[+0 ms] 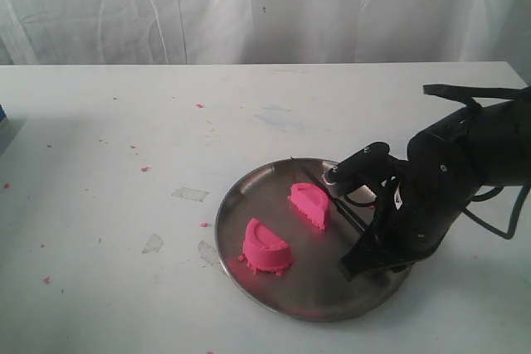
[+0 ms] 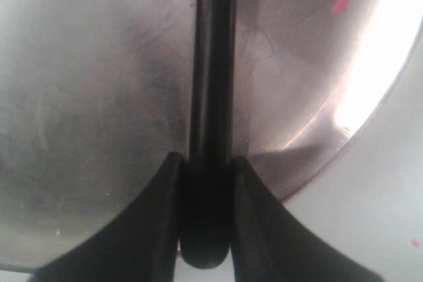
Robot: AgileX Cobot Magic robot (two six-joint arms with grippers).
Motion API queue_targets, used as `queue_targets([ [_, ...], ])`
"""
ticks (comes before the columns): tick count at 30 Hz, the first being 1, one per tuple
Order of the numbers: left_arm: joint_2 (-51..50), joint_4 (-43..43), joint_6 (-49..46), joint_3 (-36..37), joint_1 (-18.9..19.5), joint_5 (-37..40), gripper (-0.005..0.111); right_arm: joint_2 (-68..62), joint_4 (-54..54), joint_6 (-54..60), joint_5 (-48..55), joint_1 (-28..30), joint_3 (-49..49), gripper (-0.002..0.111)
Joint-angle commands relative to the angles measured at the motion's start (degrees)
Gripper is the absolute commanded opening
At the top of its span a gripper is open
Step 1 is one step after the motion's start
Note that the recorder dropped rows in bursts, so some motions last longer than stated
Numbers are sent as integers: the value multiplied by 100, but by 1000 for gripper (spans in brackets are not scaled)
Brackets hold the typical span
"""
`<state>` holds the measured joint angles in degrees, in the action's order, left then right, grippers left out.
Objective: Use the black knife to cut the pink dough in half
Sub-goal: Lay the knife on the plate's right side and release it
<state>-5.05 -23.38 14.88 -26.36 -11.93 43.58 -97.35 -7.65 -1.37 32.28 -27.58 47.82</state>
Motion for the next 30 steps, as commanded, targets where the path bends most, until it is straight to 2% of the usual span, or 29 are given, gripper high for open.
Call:
queue_targets([
  [1,36,44,7,36,10,-16,0,-21,-8,2,55,17,21,19],
  [7,36,44,7,36,10,-16,0,-122,-8,137,202,17,10,21],
  [11,36,58,7,36,10,-16,0,-263,-8,137,109,17,10,32],
  [22,36,58,7,36,10,-16,0,-66,-8,137,702,17,548,32],
  [27,36,58,7,36,10,-16,0,137,-35,37,422,49,572,32],
  [30,36,58,7,36,10,-16,0,257,-35,-4,161,297,572,30],
])
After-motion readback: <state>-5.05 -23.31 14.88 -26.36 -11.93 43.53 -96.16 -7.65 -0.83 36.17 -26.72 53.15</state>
